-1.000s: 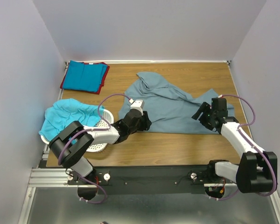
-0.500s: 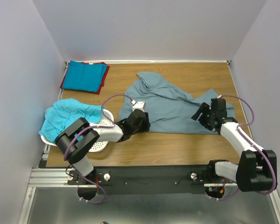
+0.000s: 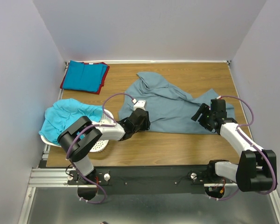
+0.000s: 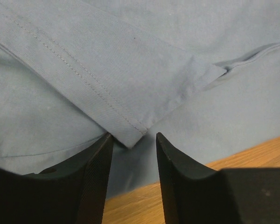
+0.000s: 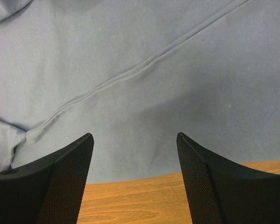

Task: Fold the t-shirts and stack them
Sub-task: Fold the tshirt

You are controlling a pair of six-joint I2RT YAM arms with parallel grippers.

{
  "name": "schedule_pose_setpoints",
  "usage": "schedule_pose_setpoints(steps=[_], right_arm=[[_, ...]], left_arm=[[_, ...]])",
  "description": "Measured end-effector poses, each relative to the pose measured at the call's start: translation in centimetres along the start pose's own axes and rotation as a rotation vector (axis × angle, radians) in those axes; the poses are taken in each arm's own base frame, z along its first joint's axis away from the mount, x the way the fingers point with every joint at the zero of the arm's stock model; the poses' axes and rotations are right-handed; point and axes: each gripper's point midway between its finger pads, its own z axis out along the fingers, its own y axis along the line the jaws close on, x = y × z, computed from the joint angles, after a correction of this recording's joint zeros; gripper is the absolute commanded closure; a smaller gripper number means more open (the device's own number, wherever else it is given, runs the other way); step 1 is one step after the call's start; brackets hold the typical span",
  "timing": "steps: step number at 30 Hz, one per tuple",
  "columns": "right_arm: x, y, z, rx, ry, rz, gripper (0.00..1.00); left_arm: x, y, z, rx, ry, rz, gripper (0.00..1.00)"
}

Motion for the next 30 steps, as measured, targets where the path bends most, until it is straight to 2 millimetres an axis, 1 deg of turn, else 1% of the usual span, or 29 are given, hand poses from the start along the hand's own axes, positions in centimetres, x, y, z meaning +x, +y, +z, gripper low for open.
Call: schedule_pose_setpoints(steps=[3, 6, 8, 9, 11, 13, 14, 19, 22, 30], right_arm=[[0.0, 0.0, 0.0, 0.000, 0.001, 0.000, 0.21], [0.1, 0.0, 0.0, -0.001, 0.003, 0.000, 0.21], [0.2, 0.0, 0.0, -0.003, 0.007, 0.000, 0.21], [0.3, 0.0, 0.0, -0.003, 0.009, 0.000, 0.21], [0.4, -0.1, 0.0, -0.004, 0.011, -0.001, 0.21], [0.4, -0.1, 0.0, -0.004, 0.011, 0.000, 0.21], [0.4, -0.1, 0.0, -0.004, 0.011, 0.000, 0.21], [0.4, -0.1, 0.0, -0.004, 0.012, 0.000, 0.22], [0.4, 0.0, 0.0, -0.007, 0.013, -0.001, 0.22], [0.5, 0.0, 0.0, -0.010, 0.016, -0.002, 0.22]], left_arm=[[0.0, 0.2, 0.2, -0.012, 0.000, 0.007, 0.69], [-0.1, 0.2, 0.5, -0.017, -0.001, 0.011, 0.71], [-0.2, 0.1, 0.6, -0.018, -0.002, 0.012, 0.81], [-0.3, 0.0, 0.6, -0.018, -0.003, 0.013, 0.82], [-0.5, 0.0, 0.7, -0.022, -0.008, 0.015, 0.87], [-0.7, 0.0, 0.7, -0.024, -0.012, 0.018, 0.94], [-0.8, -0.1, 0.7, -0.024, -0.016, 0.019, 0.99], [-1.3, -0.3, 0.8, -0.024, -0.023, 0.028, 1.00], [-2.3, -0.9, 1.0, -0.020, -0.037, 0.040, 1.00], [-5.1, -2.8, 2.3, -0.001, -0.081, 0.088, 1.00]])
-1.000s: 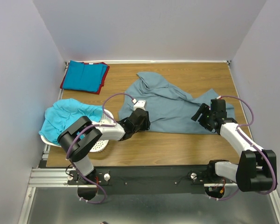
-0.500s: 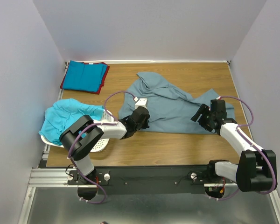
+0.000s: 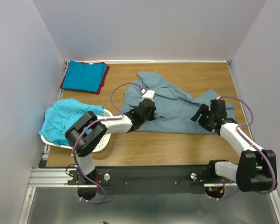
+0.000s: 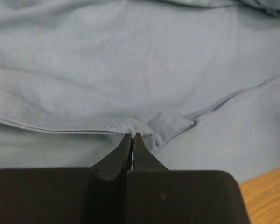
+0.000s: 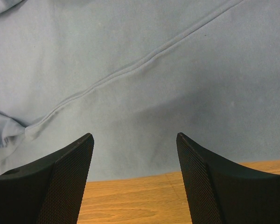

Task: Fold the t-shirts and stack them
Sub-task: Fold the tshirt

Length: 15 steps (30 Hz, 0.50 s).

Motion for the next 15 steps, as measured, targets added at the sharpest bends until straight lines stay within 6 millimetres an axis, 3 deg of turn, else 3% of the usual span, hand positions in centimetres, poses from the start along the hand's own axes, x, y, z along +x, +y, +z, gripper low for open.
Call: schedule_pose_setpoints(steps=[15], right_arm=[[0.3, -0.2, 0.3, 0.008, 0.013, -0.005, 0.22]], left_arm=[[-2.0, -1.6, 3.6, 0.002, -0.017, 0.102, 1.00]])
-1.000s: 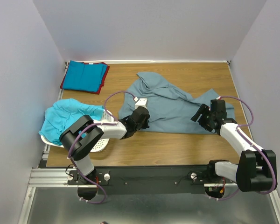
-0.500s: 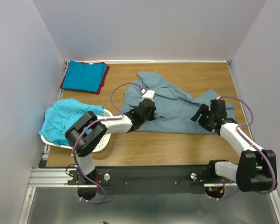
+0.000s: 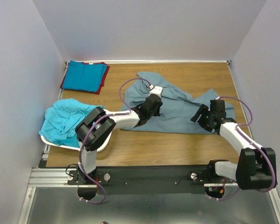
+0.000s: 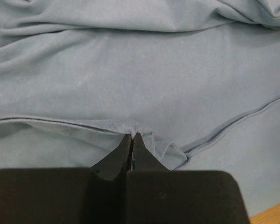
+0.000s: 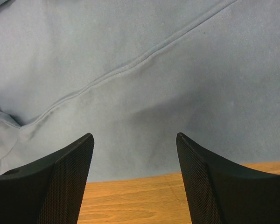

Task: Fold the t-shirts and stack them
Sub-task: Fold the tshirt

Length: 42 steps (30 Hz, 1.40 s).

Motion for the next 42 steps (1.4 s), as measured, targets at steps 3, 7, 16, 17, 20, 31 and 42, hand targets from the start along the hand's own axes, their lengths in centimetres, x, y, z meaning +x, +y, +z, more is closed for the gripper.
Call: schedule_pose_setpoints(steps=[3, 7, 16, 17, 20, 31, 42], right_arm=[[0.1, 0.0, 0.1, 0.002, 0.003, 0.000, 0.22], [0.1, -0.1, 0.1, 0.005, 0.007, 0.000, 0.22], [0.4, -0.3, 0.4, 0.013, 0.019, 0.001, 0.22], [0.4, -0.3, 0.5, 0.014, 0.020, 0.001, 0.22], [0.4, -0.3, 0.5, 0.014, 0.021, 0.001, 0.22], [0.5, -0.4, 0.6, 0.017, 0.026, 0.000, 0.21], [0.8, -0.6, 0.8, 0.025, 0.037, -0.011, 0.21]], left_arm=[[-0.4, -0.3, 0.4, 0.004, -0.007, 0.006, 1.00], [-0.8, -0.6, 0.8, 0.007, -0.013, 0.012, 1.00], [-1.5, -1.1, 1.8, 0.015, -0.022, 0.034, 1.00], [-1.5, -1.2, 1.9, 0.018, -0.021, 0.035, 1.00], [-1.5, -1.4, 2.3, 0.025, -0.019, 0.042, 1.00], [-0.3, -1.4, 3.4, 0.023, 0.010, 0.062, 0.90], [-1.7, -0.7, 3.1, 0.009, 0.001, 0.053, 0.47]])
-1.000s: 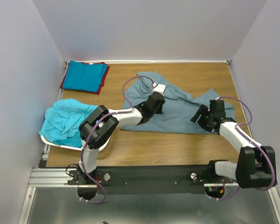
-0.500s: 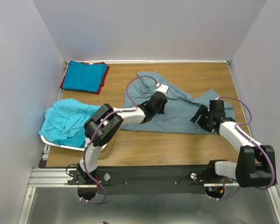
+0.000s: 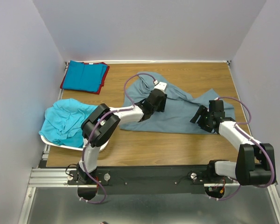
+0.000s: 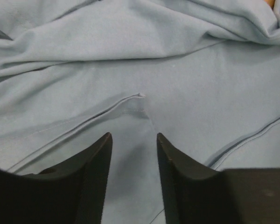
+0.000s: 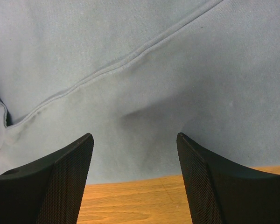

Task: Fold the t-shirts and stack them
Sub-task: Fold the tshirt

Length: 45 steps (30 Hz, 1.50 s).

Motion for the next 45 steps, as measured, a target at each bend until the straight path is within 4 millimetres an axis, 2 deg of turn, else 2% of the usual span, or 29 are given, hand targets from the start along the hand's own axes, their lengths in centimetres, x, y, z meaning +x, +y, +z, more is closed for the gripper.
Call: schedule_pose_setpoints(steps=[3, 8, 14, 19, 28, 38, 45], right_arm=[[0.0, 0.0, 0.0, 0.000, 0.000, -0.003, 0.21], [0.0, 0.0, 0.1, 0.001, 0.002, -0.003, 0.21], [0.0, 0.0, 0.1, 0.000, 0.001, -0.004, 0.21], [-0.1, 0.0, 0.1, -0.002, -0.003, -0.004, 0.21], [-0.1, 0.0, 0.1, -0.002, -0.003, -0.004, 0.21], [-0.1, 0.0, 0.1, -0.002, -0.003, -0.005, 0.21], [-0.1, 0.0, 0.1, -0.002, -0.003, -0.006, 0.21]], left_arm=[[-1.1, 1.2, -0.8, -0.014, -0.019, -0.018, 0.46], [-2.2, 4.6, -1.7, -0.064, -0.037, -0.052, 0.46], [0.0, 8.3, -1.7, -0.125, 0.013, -0.069, 0.46], [2.0, 8.6, -2.0, -0.121, 0.056, -0.063, 0.46], [2.7, 8.3, -2.0, -0.094, 0.073, -0.067, 0.46], [1.7, 9.5, -1.7, -0.111, 0.049, -0.079, 0.46], [-1.9, 10.2, -0.4, -0.134, -0.021, -0.066, 0.45]])
